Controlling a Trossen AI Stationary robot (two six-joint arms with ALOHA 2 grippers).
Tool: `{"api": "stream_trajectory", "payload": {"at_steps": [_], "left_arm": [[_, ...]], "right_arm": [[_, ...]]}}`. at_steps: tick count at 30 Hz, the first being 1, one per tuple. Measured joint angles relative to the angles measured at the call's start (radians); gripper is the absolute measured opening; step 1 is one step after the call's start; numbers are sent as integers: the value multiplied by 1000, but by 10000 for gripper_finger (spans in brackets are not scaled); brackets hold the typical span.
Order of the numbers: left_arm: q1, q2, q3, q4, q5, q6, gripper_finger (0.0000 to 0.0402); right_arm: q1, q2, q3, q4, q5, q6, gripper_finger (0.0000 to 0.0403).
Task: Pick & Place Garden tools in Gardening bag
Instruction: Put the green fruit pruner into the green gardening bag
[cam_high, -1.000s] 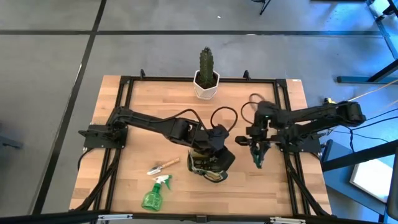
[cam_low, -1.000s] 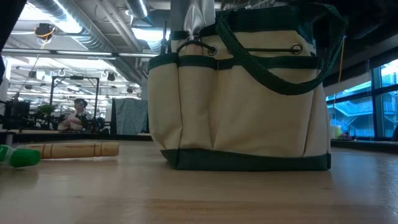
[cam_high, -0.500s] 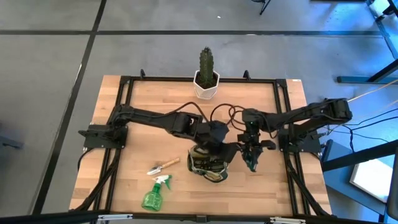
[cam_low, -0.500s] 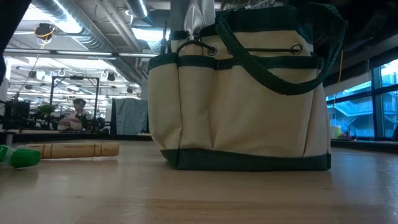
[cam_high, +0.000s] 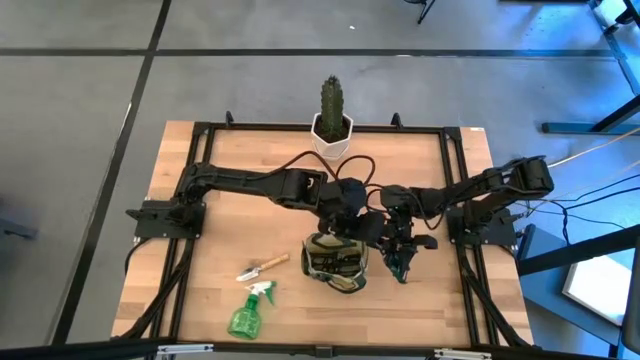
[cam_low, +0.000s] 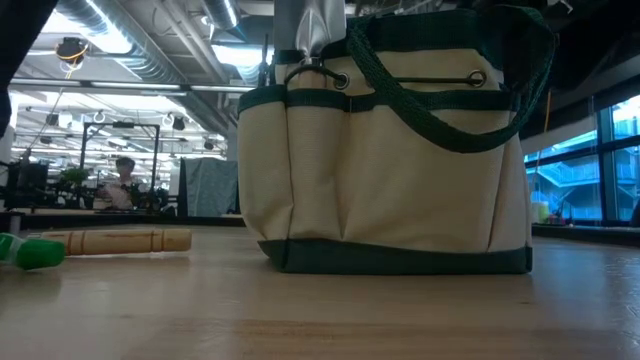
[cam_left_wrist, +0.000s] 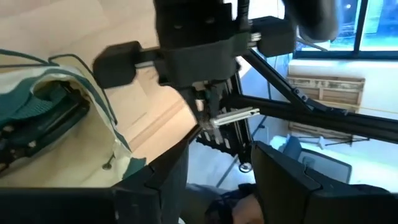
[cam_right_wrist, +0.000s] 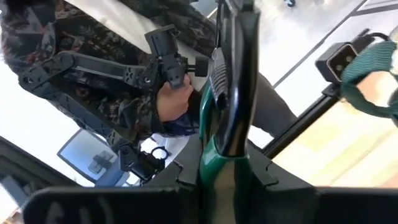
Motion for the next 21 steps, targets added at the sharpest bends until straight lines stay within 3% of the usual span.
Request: {"api": "stream_trajectory", "payload": {"at_steps": [21], "left_arm": [[10, 85, -1, 73, 97, 47, 171]], "right_arm": [[-10, 12, 0, -5, 32, 2, 55]]}}
